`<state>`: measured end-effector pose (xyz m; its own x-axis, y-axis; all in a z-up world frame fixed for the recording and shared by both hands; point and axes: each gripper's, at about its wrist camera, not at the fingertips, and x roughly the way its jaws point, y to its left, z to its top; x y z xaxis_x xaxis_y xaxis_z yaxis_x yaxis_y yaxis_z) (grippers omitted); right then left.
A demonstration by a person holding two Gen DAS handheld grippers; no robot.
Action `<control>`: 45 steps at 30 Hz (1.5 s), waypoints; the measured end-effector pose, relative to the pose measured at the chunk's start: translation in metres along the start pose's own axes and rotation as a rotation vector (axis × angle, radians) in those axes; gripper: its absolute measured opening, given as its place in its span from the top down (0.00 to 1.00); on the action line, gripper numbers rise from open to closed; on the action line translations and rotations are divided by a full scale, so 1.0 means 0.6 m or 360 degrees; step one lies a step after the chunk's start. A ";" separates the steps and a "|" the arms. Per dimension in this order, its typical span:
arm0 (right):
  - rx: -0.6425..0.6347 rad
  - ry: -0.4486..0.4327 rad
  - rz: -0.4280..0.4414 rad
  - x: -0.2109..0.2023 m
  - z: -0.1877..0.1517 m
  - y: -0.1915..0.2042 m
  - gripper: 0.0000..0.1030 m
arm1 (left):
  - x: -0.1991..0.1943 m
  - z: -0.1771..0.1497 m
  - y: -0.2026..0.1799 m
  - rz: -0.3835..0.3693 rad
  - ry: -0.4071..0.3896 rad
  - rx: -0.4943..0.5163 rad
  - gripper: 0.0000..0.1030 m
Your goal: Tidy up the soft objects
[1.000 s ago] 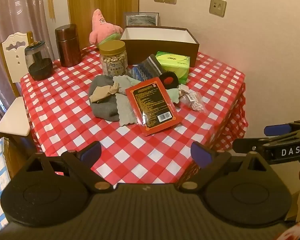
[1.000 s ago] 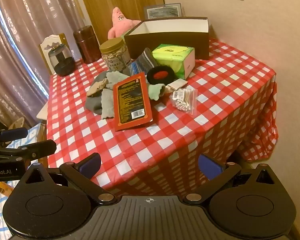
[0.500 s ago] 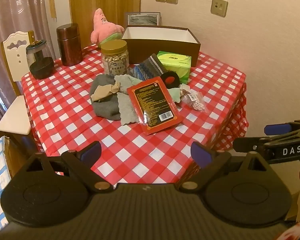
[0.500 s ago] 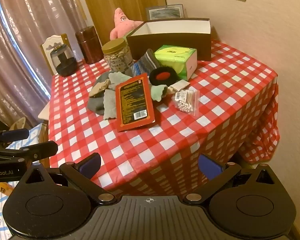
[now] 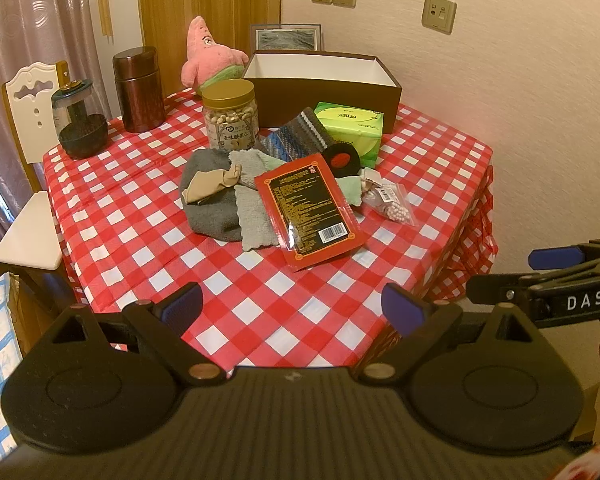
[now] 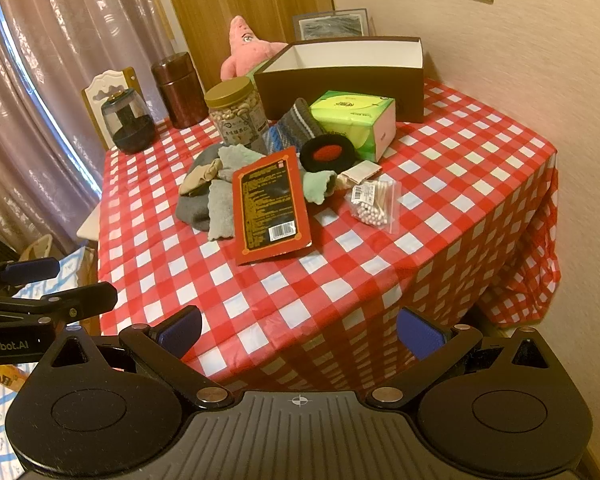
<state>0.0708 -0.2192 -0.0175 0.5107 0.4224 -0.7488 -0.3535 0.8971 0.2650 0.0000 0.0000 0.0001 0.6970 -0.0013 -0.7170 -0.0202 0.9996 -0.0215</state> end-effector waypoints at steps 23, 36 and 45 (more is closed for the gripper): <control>0.0000 0.0000 0.0002 0.004 0.002 0.000 0.00 | 0.000 0.000 0.000 0.0000 0.0004 -0.0001 0.07; 0.0001 0.0000 0.0001 0.006 0.004 0.001 0.00 | 0.000 0.000 0.000 -0.0002 0.0007 -0.0002 0.07; 0.0001 0.0000 0.0002 0.010 0.006 0.003 0.00 | 0.000 0.000 0.000 -0.0002 0.0008 -0.0002 0.07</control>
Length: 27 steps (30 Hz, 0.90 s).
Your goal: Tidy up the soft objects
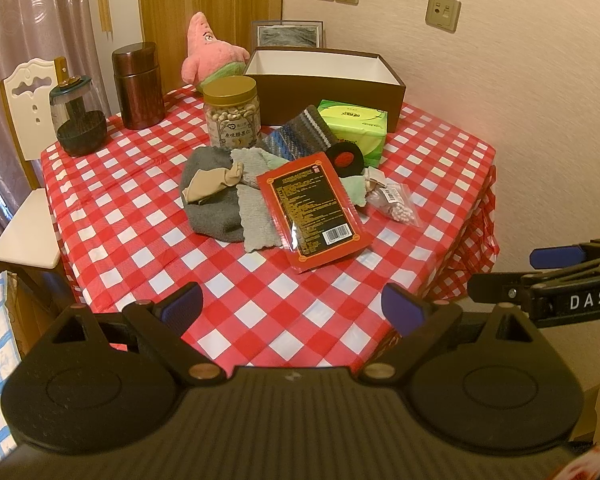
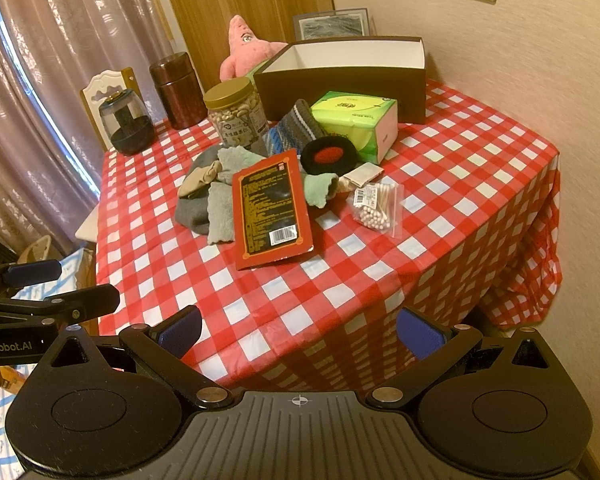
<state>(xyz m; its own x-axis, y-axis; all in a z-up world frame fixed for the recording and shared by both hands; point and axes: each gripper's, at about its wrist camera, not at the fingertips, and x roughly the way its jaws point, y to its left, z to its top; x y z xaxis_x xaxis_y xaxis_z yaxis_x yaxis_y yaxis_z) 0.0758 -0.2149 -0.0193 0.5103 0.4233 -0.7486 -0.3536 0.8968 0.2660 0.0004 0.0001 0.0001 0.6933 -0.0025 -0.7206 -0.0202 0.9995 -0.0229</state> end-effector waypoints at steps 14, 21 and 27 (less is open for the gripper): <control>0.0015 0.0007 -0.0001 0.018 0.008 -0.003 0.00 | 0.007 -0.011 0.011 -0.0016 0.0018 -0.0003 0.07; 0.0012 0.0002 0.0003 0.017 0.015 -0.009 0.00 | 0.038 0.003 0.015 -0.0039 0.0045 -0.0012 0.07; -0.0022 -0.0040 0.0013 0.034 0.035 -0.026 0.00 | 0.051 0.008 0.013 -0.0045 0.0062 -0.0033 0.07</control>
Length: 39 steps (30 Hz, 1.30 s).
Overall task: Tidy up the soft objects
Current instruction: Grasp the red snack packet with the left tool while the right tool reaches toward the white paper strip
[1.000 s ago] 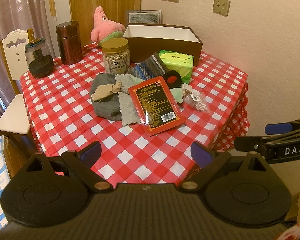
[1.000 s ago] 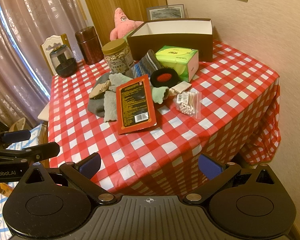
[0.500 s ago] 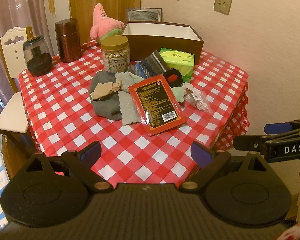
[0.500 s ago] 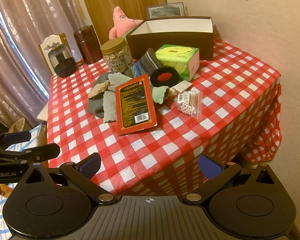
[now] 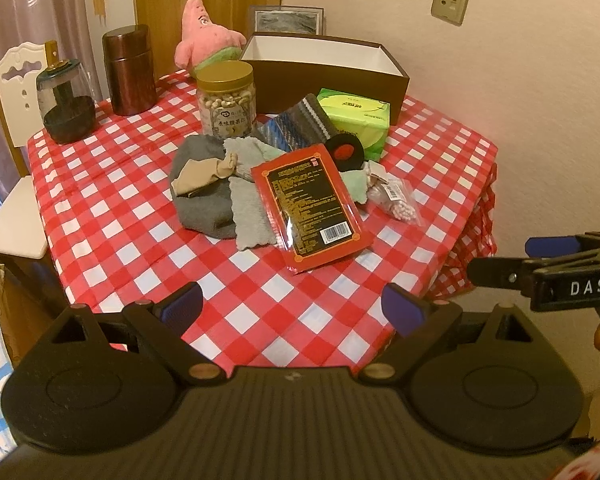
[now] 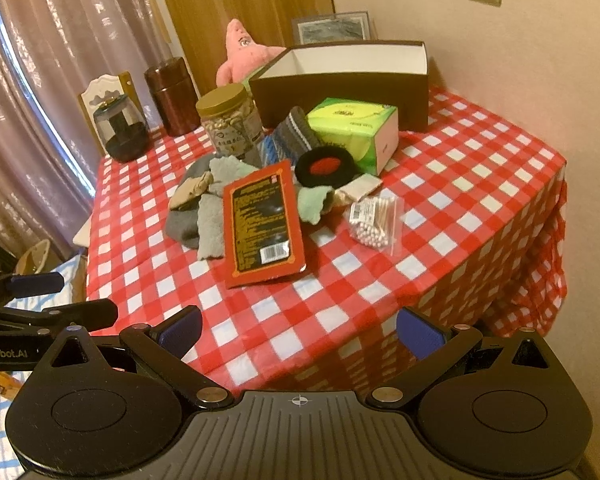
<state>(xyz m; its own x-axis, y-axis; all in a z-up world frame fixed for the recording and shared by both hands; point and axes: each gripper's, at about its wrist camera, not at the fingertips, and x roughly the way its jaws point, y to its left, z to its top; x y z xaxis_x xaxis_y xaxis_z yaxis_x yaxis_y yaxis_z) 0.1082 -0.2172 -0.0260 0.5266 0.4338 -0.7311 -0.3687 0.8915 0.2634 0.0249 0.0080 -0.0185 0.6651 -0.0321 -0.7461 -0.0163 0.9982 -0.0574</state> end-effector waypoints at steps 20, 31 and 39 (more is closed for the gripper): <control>-0.0146 0.0066 0.0109 0.114 0.092 -0.130 0.07 | 0.104 0.059 -0.041 0.0138 0.0006 -0.0145 0.07; -0.0243 0.0177 0.0187 0.209 0.130 -0.174 0.09 | 0.186 0.089 -0.067 0.0223 0.0056 -0.0252 0.07; -0.0263 0.0195 0.0253 0.257 0.146 -0.193 0.21 | 0.224 0.093 -0.075 0.0293 0.0093 -0.0327 0.07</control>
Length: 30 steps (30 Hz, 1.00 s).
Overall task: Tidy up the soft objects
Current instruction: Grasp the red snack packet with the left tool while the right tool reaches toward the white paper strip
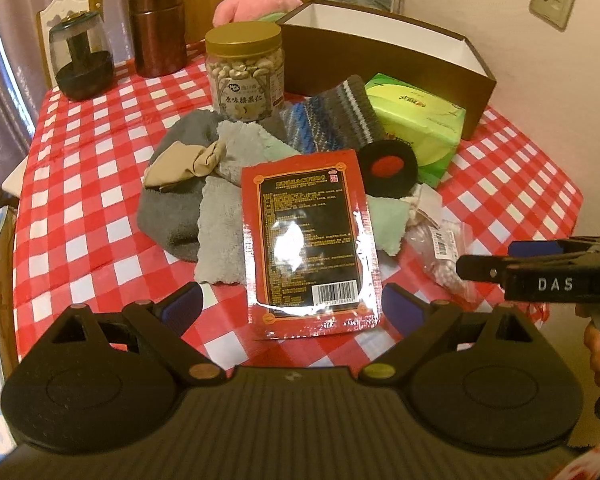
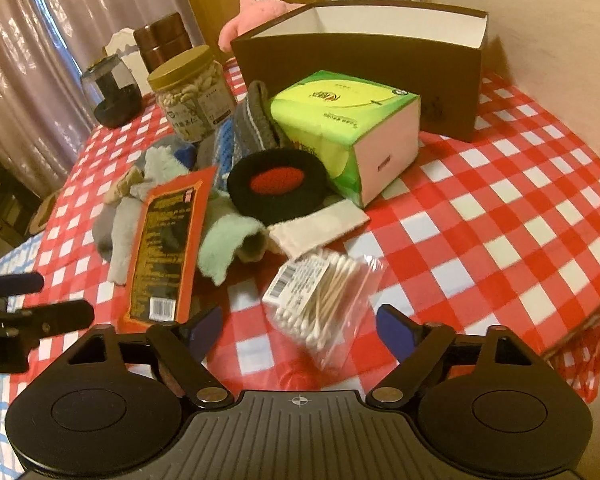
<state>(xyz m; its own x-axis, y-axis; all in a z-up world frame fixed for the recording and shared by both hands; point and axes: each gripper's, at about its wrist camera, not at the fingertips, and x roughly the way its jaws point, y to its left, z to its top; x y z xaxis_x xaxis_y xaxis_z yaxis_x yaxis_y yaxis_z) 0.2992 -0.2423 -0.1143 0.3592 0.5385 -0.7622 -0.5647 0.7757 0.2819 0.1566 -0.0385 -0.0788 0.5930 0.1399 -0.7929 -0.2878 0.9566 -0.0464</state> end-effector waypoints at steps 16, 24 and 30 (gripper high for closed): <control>0.0132 -0.0021 0.0197 0.048 0.050 -0.064 0.32 | 0.069 0.022 -0.025 0.0031 0.0008 -0.0123 0.07; 0.0116 0.0039 0.0226 0.067 0.054 -0.081 0.32 | 0.133 0.012 -0.082 0.0215 0.0112 -0.0003 0.08; 0.0129 0.0063 0.0237 0.073 0.056 -0.098 0.32 | 0.154 0.010 -0.099 0.0388 0.0118 0.0045 0.19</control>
<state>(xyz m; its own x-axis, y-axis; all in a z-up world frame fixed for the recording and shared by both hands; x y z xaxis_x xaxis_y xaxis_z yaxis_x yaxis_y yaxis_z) 0.3729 -0.2532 -0.1449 0.2454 0.6372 -0.7306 -0.5472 0.7132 0.4382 0.2333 -0.0809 -0.1456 0.4516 0.3495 -0.8209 -0.3939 0.9037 0.1680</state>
